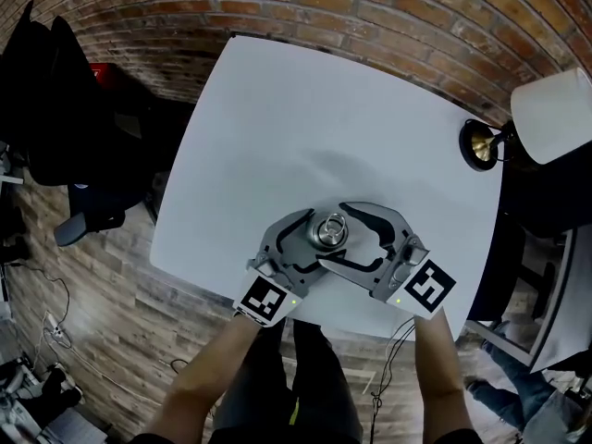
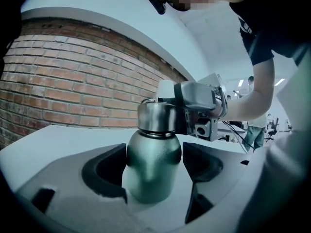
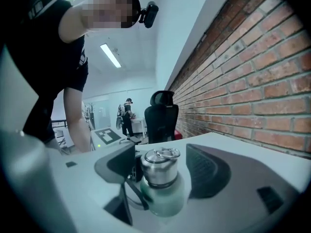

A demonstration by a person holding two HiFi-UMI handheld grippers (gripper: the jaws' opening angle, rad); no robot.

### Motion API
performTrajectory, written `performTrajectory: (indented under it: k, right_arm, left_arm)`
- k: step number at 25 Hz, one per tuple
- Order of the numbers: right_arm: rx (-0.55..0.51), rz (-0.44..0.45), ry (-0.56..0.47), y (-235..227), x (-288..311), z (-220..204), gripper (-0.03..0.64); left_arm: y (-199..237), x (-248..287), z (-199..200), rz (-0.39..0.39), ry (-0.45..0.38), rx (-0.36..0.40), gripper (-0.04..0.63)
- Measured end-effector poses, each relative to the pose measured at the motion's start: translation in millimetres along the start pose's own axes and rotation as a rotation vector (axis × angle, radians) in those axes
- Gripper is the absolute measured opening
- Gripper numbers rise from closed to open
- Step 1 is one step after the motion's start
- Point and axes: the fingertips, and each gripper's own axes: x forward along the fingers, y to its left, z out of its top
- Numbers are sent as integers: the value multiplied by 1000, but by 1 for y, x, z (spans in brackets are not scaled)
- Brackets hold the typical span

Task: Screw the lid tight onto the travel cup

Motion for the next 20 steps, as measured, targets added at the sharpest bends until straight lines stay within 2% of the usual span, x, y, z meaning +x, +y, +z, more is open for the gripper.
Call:
performTrajectory:
  k: [3,7,11,14,17,20]
  right_arm:
    - [4,32,20,-1,3,-6,307]
    - [4,24,-10,-5,6,-4,304]
    - [13,-40,-64,-5,4,-3,270]
    - [-2,-146,-81,-5,2,-1,267]
    - [-4,-329,-92,-7,1,1,267]
    - [51,-518,-122,-13,-5,-4,267]
  left_arm:
    - [-1,1,0,-15,4,32,350]
    - [0,1,1,-14,-1,40,350]
    - [2,2,0,8,-2,32,350]
    - [0,2,1,22,-2,43,350]
    - [1,2,1,43,-4,45,350]
    - [1,2,0,61,-6,49,350]
